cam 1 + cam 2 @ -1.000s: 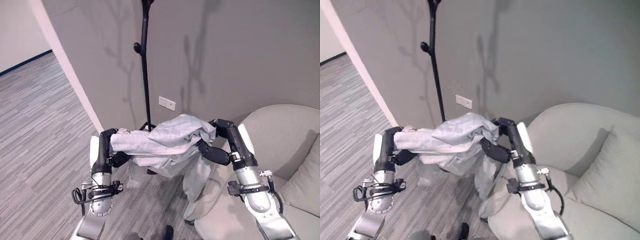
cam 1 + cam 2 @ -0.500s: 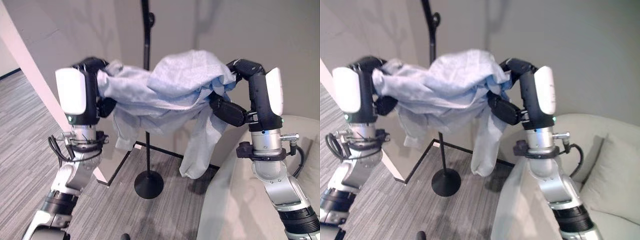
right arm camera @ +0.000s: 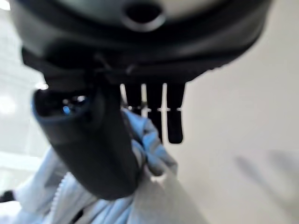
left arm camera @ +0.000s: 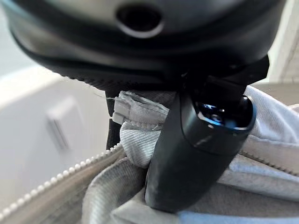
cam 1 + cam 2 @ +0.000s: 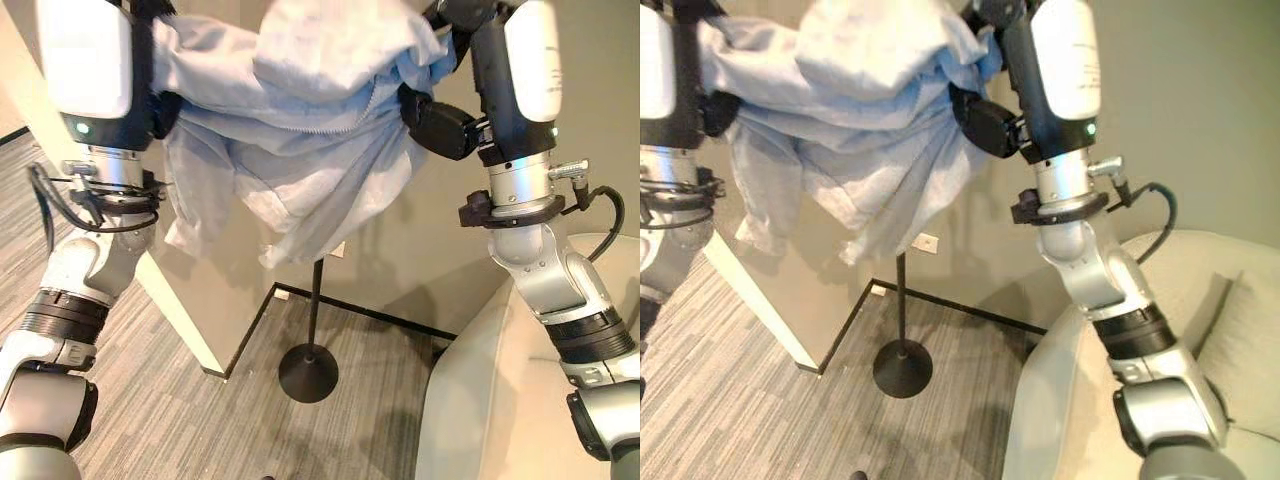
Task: Hang the clothes on the sofa on the clothes rack.
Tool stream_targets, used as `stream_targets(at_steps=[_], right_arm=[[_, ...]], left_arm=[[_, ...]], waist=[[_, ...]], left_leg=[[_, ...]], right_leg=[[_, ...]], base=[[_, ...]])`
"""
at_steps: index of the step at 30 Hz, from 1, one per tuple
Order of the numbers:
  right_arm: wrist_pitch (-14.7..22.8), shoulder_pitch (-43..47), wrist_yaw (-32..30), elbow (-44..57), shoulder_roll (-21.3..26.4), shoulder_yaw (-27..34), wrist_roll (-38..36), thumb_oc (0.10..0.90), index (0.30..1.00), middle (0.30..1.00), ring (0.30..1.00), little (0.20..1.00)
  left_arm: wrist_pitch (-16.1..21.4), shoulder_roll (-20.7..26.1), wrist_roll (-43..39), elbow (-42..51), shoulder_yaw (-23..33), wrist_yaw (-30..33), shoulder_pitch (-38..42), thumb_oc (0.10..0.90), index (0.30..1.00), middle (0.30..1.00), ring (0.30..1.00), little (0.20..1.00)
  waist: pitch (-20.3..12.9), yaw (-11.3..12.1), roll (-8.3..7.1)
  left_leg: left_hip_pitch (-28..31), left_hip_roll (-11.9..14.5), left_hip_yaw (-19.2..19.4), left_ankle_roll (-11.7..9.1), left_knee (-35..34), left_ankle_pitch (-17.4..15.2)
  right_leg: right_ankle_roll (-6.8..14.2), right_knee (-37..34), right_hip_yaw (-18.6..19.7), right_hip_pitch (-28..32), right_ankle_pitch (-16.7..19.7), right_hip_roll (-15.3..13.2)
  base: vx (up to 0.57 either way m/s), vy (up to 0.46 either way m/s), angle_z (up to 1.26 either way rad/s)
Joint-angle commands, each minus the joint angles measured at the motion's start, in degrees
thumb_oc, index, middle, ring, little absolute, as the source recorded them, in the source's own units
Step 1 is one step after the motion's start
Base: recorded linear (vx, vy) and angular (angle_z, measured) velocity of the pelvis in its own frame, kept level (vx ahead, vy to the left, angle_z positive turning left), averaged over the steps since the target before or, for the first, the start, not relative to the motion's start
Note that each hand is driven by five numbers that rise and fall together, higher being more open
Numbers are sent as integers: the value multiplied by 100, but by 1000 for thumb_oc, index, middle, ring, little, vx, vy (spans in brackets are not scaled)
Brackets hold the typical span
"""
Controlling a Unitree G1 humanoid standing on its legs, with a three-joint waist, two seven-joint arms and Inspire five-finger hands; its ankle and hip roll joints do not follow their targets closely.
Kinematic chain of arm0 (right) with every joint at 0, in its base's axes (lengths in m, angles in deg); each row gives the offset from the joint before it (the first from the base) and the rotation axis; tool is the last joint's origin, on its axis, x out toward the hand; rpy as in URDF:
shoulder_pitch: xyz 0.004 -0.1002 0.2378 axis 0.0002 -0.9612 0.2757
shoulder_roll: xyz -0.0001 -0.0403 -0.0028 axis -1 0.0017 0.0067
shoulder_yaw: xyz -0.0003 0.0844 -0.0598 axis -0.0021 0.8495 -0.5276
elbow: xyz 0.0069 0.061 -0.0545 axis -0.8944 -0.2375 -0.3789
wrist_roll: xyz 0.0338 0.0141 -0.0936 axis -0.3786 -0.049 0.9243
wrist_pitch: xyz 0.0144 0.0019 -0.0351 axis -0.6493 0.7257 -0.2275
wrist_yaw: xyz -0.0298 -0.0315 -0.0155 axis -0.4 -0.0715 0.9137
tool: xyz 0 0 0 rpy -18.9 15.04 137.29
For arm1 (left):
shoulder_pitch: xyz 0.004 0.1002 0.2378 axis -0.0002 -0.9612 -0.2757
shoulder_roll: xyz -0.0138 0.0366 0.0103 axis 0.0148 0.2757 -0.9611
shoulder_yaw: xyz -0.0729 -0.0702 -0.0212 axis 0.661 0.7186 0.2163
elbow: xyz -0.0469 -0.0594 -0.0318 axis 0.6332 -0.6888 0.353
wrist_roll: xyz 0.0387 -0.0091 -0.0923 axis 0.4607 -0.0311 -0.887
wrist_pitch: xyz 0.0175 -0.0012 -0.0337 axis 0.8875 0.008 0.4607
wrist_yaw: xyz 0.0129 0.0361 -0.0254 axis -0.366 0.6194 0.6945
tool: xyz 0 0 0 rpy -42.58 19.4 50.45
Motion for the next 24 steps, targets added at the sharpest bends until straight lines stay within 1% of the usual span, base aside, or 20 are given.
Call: stream_targets(at_steps=[1, 4, 6, 10, 12, 17, 18, 19, 20, 21, 22, 23, 24], right_arm=[[-322, -42, -436, -533, 508, 556, -608, 400, 300, 300, 300, 300], [-249, -141, -222, -764, 450, 424, -872, 400, 300, 300, 300, 300], [-249, -289, -64, -1094, 380, 315, -1033, 400, 300, 300, 300, 300], [-219, -292, -49, -1701, 282, 158, -1274, 400, 300, 300, 300, 300], [-201, -273, -22, -2189, 96, 65, -1596, 400, 300, 300, 300, 300], [-118, -386, 209, -2554, -286, -88, -2003, 400, 300, 300, 300, 300], [-92, -464, 229, -2609, -386, -84, -2076, 400, 300, 300, 300, 300], [-38, -649, 305, -2644, -627, -92, -2239, 400, 300, 300, 300, 300], [-37, -663, 305, -2639, -626, -92, -2239, 400, 300, 300, 300, 300], [38, -887, 359, -2626, -935, -91, -2479, 400, 300, 300, 300, 300], [94, -1071, 434, -2528, -1212, -116, -2696, 416, 324, 324, 324, 324], [130, -1201, 465, -2409, -1385, -142, -2837, 800, 900, 900, 900, 900], [244, -1534, 651, -1964, -1752, -206, -3203, 800, 900, 900, 900, 900]], left_arm=[[-283, 24, -583, -754, 499, -83, 571, 400, 300, 300, 300, 300], [-240, -29, -655, -1004, 317, -281, 525, 400, 300, 300, 300, 300], [-172, -199, -790, -1202, 226, -435, 398, 400, 300, 300, 300, 300], [-92, -380, -913, -1474, 27, -561, 342, 400, 300, 300, 300, 300], [-74, -593, -1028, -1710, -137, -653, 280, 400, 300, 300, 300, 300], [-22, -939, -1214, -2127, -247, -791, 55, 400, 300, 300, 300, 300], [-4, -1064, -1264, -2215, -233, -794, -56, 400, 300, 300, 300, 300], [32, -1313, -1383, -2347, -200, -821, -277, 400, 300, 300, 300, 300], [35, -1316, -1382, -2348, -202, -818, -288, 400, 300, 300, 300, 300], [114, -1620, -1621, -2428, -121, -845, -539, 400, 300, 300, 300, 300], [210, -1963, -2017, -2326, 40, -858, -780, 400, 300, 300, 300, 300], [284, -2157, -2244, -2264, 132, -871, -954, 400, 300, 300, 300, 300], [413, -2524, -2685, -1987, 309, -906, -1324, 400, 300, 300, 300, 300]], waist=[[-882, 87, 151], [-866, 73, 141], [-856, 67, 122], [-827, 60, 111], [-780, 62, 108], [-724, 61, 119], [-728, 59, 119], [-713, 58, 119], [-722, 59, 120], [-713, 52, 123], [-689, 53, 121], [-685, 49, 124], [-653, 47, 131]], left_leg=[[52, 436, -209, -239, 126, -652], [87, 442, -206, -249, 92, -649], [89, 460, -220, -265, 82, -640], [73, 483, -228, -286, 74, -620], [47, 509, -243, -308, 70, -592], [38, 532, -262, -332, 58, -571], [53, 535, -257, -335, 54, -574], [72, 541, -250, -336, 55, -577], [76, 541, -249, -337, 53, -578], [93, 548, -237, -340, 52, -575], [95, 549, -242, -343, 54, -567], [98, 554, -240, -347, 51, -560], [103, 562, -241, -349, 48, -548]], right_leg=[[77, 561, -149, -343, -396, 29], [74, 522, -173, -339, -382, 41], [60, 471, -180, -332, -374, 65], [48, 419, -195, -334, -357, 97], [33, 388, -210, -348, -355, 122], [11, 342, -214, -351, -342, 134], [9, 326, -224, -335, -340, 134], [-2, 314, -221, -317, -338, 133], [-3, 311, -222, -313, -338, 133], [-18, 297, -213, -297, -345, 140], [-30, 293, -225, -290, -347, 146], [-38, 284, -230, -286, -346, 147], [-59, 274, -233, -282, -347, 146]], base=[[23, -6, -6], [10, -2, 1], [0, 0, 0], [0, 0, 0], [-7, -42, 5], [-4, -13, 3], [0, 0, 0], [0, 0, 0], [0, 0, 0], [12, -33, -1], [10, -41, -1], [-4, -43, 0], [-14, -37, 3]])
